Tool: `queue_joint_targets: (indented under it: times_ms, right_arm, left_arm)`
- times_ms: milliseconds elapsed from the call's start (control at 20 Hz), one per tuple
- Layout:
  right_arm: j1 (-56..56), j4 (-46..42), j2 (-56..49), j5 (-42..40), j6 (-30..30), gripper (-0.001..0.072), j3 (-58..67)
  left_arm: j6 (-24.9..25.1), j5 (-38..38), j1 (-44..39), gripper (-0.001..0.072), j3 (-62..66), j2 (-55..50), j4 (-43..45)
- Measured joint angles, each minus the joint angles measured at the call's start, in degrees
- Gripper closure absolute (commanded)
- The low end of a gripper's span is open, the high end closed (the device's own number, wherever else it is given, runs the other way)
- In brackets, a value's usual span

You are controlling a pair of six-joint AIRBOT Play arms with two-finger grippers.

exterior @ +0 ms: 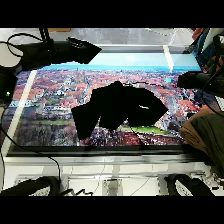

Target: Fold the clothes and pants, and hang the long-sleeved shirts on hangers.

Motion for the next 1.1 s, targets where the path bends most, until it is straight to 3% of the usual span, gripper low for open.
queue_joint_targets:
  times_ms: [800,1100]
  right_arm:
    - [0.0,1.2,0.0,-0.5,0.1,0.0689,0.0]
    - [0.0,4.2,0.1,12.2,-3.8,0.0689,0.0]
  left_arm:
    - [0.0,0.0,0.0,0.0289,0.0,0.0,0.0]
    - [0.0,0.0,0.0,0.0289,0.0,0.0,0.0]
